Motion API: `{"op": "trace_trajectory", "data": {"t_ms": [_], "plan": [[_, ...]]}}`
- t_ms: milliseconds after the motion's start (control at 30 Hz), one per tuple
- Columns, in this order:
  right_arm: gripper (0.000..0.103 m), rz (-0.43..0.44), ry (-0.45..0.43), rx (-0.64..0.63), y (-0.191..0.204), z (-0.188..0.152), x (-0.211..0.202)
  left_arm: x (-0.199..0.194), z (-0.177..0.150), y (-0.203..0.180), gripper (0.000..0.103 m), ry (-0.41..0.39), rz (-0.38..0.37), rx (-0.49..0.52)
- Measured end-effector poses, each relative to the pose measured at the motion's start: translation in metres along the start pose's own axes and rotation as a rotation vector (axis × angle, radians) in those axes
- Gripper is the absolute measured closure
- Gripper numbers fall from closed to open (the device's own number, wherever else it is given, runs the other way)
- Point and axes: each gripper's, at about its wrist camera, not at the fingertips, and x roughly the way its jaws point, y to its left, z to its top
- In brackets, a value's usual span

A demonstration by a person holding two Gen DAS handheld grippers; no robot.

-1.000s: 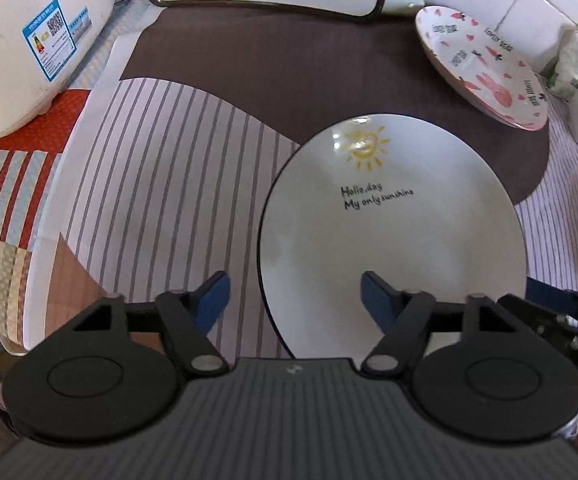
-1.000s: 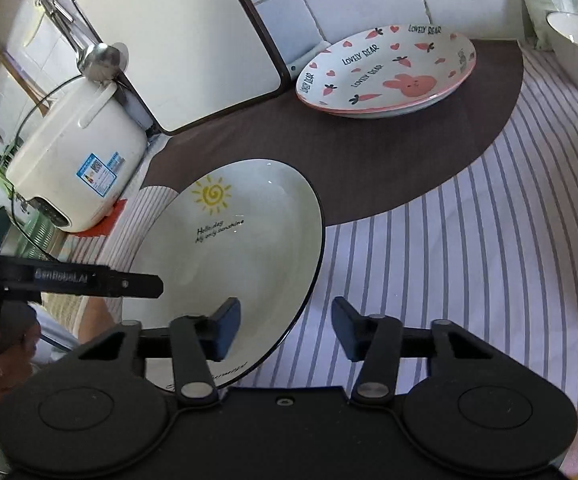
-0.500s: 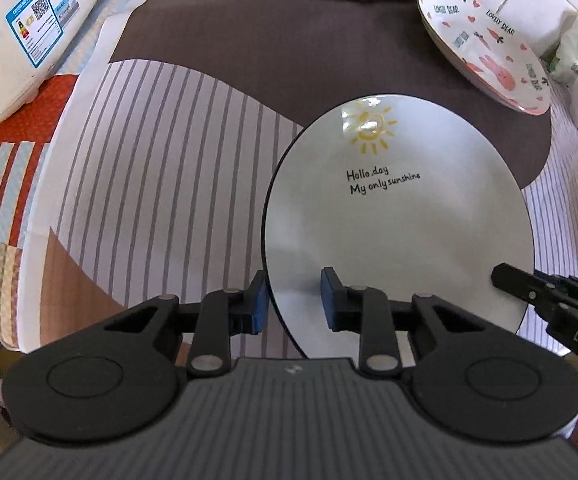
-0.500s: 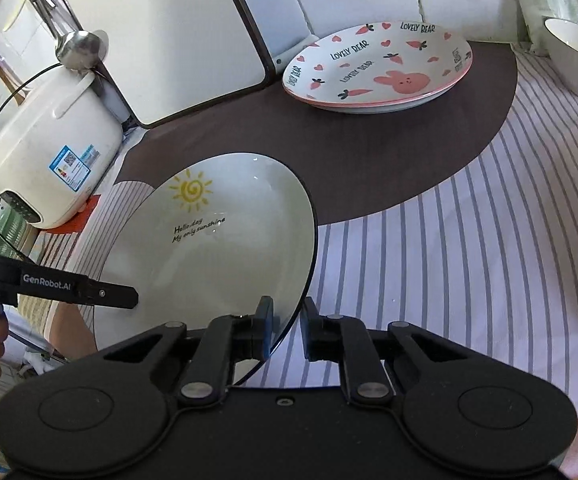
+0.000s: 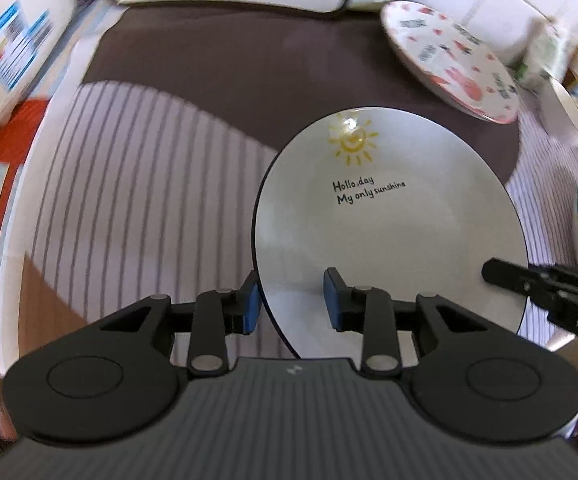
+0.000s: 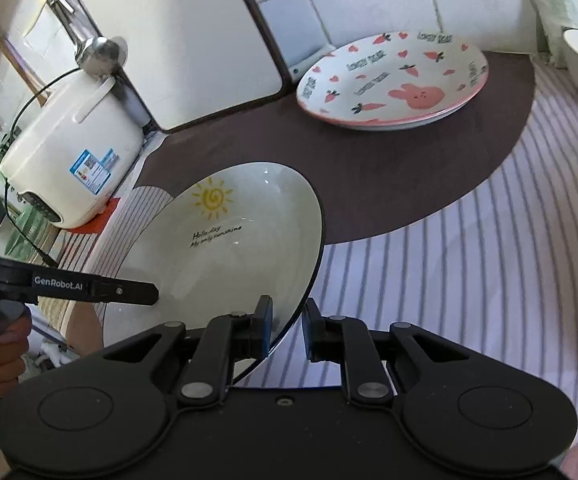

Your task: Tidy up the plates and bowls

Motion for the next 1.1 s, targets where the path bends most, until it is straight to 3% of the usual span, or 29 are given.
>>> {"op": "trace_trajectory", "data": {"t_ms": [300, 500, 767, 1000, 1100], "plan": [[0.081, -0.077, -0.073, 0.061, -0.024, -0.012, -0.047, 0.006, 0.023, -0.054, 0.072, -0.021, -0.084, 0.16], [0.081, -0.148, -0.145, 0.141, -0.048, -0.027, -0.078, 0.023, 0.032, -0.087, 0.072, 0.033, -0.173, 0.208], [0.081, -0.196, -0.158, 0.185, -0.08, -0.038, -0.084, 0.036, 0.042, -0.118, 0.073, 0.027, -0.197, 0.259], [0.081, -0.205, -0.133, 0.236, -0.092, -0.051, -0.065, 0.047, 0.029, -0.125, 0.074, 0.046, -0.113, 0.291], [0.082, -0.235, -0.139, 0.261, -0.09, -0.051, -0.065, 0.046, 0.03, -0.12, 0.078, 0.072, -0.136, 0.24]]}}
